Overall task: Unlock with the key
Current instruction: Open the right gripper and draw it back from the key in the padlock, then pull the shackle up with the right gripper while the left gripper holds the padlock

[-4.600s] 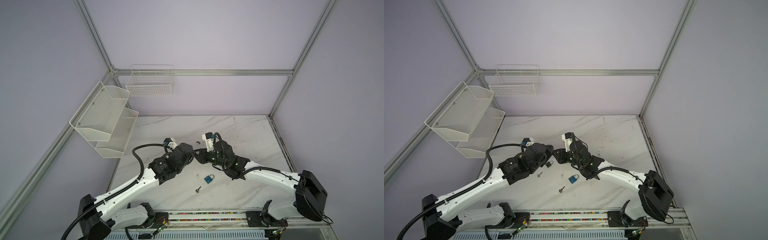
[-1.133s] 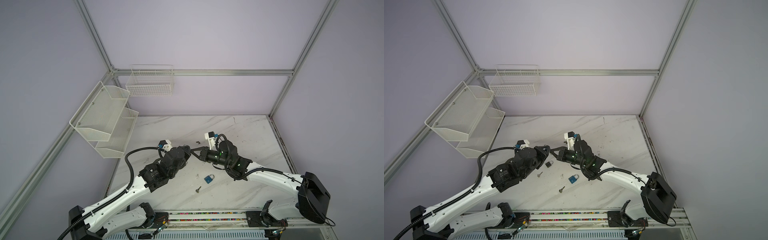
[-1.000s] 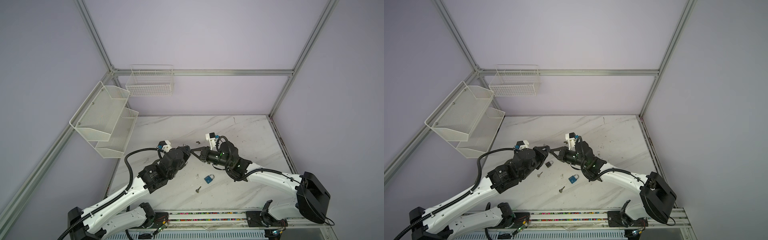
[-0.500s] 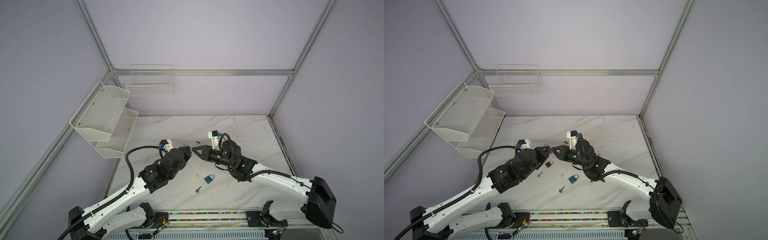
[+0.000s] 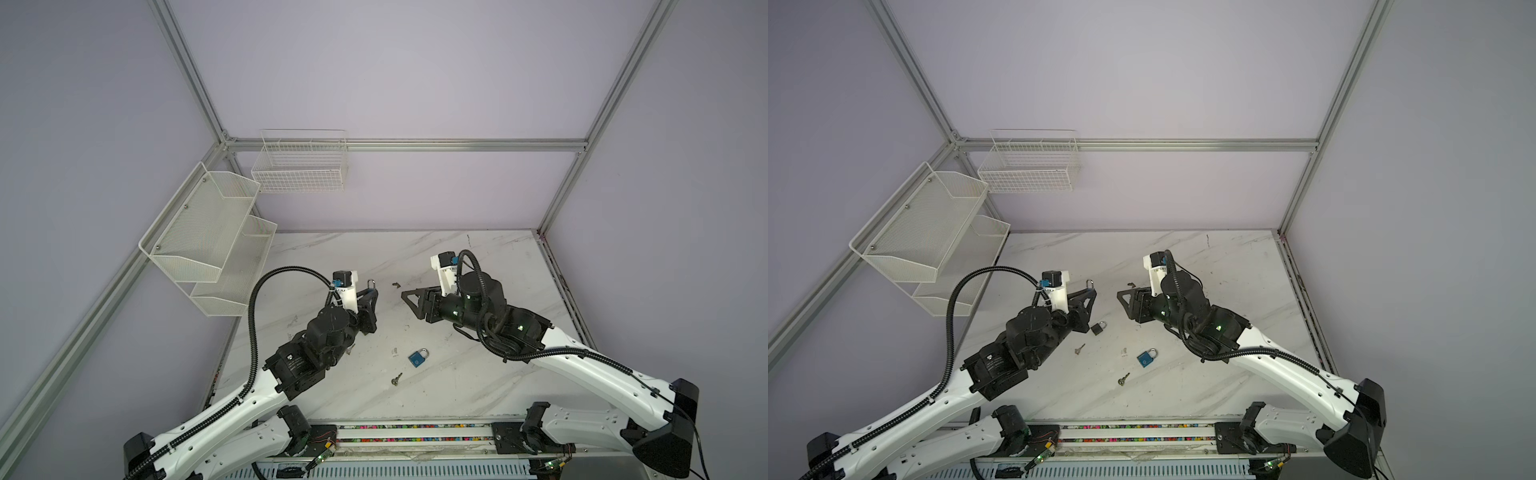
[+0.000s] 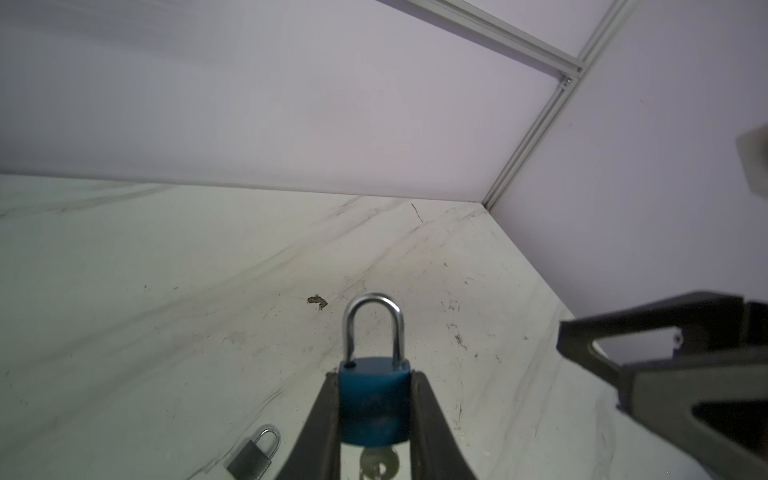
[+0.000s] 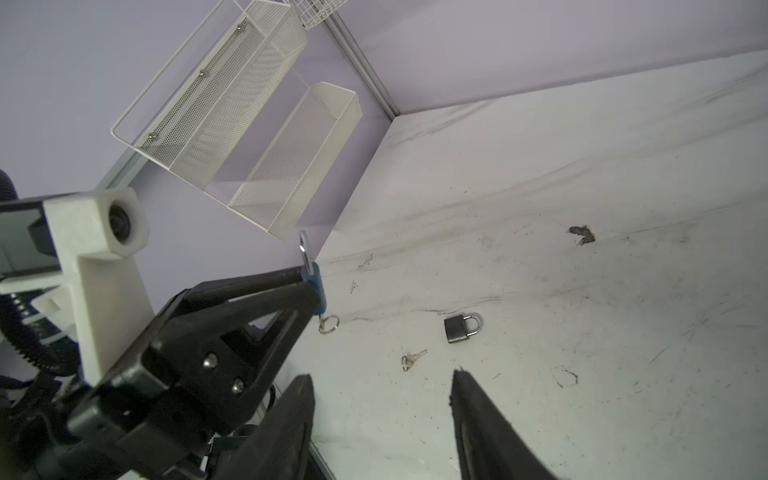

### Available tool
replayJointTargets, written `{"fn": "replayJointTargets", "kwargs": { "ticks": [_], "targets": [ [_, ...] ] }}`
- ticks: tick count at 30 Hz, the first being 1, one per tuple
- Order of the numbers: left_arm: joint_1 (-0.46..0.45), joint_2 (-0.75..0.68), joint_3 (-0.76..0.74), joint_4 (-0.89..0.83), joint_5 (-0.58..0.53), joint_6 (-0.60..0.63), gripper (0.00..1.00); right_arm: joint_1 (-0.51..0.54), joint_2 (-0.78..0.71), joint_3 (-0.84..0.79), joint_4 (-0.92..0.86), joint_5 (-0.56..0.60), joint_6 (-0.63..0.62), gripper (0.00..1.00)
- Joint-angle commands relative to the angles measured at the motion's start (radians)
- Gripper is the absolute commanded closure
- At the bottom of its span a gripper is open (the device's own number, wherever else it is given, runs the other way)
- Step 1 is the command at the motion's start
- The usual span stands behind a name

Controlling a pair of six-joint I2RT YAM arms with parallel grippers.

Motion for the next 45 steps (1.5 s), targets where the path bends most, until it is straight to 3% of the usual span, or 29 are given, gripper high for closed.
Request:
{"fn": "replayJointTargets", "kwargs": {
  "ticks": [1,7,13,24,32,45],
  "targets": [
    [0.001,-0.004,-0.112,0.292,0.151,0.358,1.00,-0.004,0.025,0.087,-0.205,0.054,-0.156,0.41],
    [0.001,0.041,-0.194,0.494,0.223,0.519,1.00,-0.001,0.093,0.210,-0.357,0.064,-0.179,0.38],
    [0.001,0.081,-0.224,0.587,0.241,0.548,1.00,0.003,0.131,0.298,-0.403,0.093,-0.157,0.37],
    [0.001,0.093,-0.226,0.589,0.242,0.531,1.00,0.019,0.271,0.451,-0.484,0.116,-0.198,0.36],
    [0.001,0.099,-0.224,0.588,0.225,0.534,1.00,0.025,0.328,0.523,-0.562,0.216,-0.186,0.35],
    [0.001,0.092,-0.231,0.589,0.227,0.541,1.00,0.022,0.382,0.594,-0.634,0.230,-0.182,0.32]
  ]
}}
